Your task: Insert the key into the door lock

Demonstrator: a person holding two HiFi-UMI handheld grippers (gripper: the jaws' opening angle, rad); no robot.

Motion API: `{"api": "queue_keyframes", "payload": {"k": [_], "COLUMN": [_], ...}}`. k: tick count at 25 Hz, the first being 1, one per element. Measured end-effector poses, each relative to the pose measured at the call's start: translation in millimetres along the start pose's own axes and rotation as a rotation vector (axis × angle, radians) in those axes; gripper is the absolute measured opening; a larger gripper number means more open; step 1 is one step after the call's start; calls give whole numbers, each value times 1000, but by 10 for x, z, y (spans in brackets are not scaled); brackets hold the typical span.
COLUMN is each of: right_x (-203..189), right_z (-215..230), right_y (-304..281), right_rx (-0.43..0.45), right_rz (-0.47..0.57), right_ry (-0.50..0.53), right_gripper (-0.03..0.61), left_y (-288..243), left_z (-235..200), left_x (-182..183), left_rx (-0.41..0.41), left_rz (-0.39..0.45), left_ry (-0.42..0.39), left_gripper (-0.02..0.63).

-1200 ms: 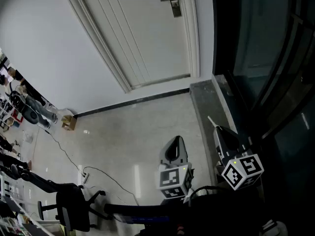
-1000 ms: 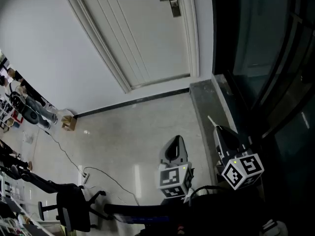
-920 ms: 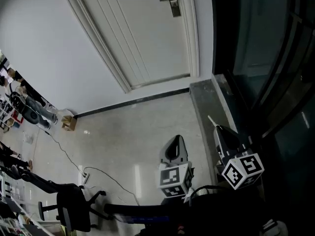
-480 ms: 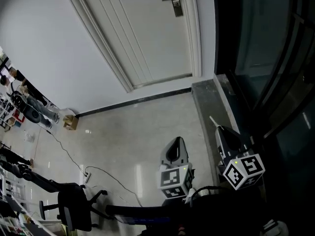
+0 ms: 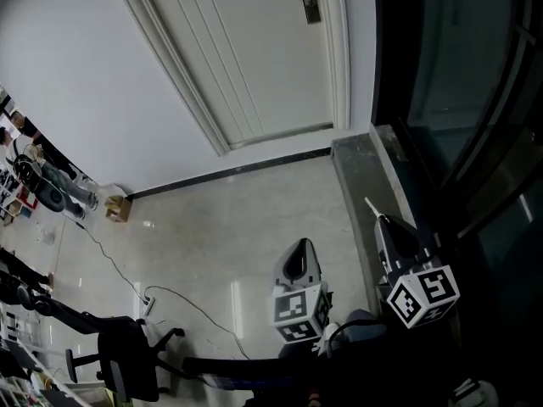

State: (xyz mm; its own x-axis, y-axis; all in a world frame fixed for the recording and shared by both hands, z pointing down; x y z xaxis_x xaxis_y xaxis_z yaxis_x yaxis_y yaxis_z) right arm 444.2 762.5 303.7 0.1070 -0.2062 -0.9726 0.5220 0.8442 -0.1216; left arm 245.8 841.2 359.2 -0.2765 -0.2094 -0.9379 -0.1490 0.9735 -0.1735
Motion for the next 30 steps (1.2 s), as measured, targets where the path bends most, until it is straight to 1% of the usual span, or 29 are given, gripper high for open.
{"api": "queue_keyframes", "payload": {"k": [5, 10, 17, 23, 30], "right_x": [-69, -74, 56, 296, 466], "right_z": [-30, 10, 218, 365, 606], "right_y": [-203, -675, -1760, -2632, -3446], "right_rx": [-9, 13, 44, 53, 56], "right_rz": [-8, 6, 13, 8, 10], "right_ry": [-2, -1, -23, -18, -20], "right_gripper": [12, 12, 12, 12, 12], "left_y": [-137, -473, -1365, -2168, -2973], "left_z": [-159, -415, -846, -1147, -1444], "left_x": [-36, 1, 323, 697, 980], "left_rx": [-9, 12, 26, 5, 9], "left_rz": [-9, 0, 1, -12, 0], "left_ry": [21, 27, 1, -3, -11], "left_gripper": [2, 2, 2, 2, 2]}}
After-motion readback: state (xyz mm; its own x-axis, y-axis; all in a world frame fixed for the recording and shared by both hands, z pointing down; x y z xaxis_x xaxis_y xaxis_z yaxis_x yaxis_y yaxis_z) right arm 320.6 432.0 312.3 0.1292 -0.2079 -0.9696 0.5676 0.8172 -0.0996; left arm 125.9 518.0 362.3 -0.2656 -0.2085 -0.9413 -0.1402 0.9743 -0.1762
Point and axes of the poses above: the fingertips, and each gripper's own axes: y backward along the fingers, z to its right, x out of its top, the point moved 9 cm from there along y, backward along the fingers, and after that the axes turned 15 degrees about -x, right-handed, at the moved point
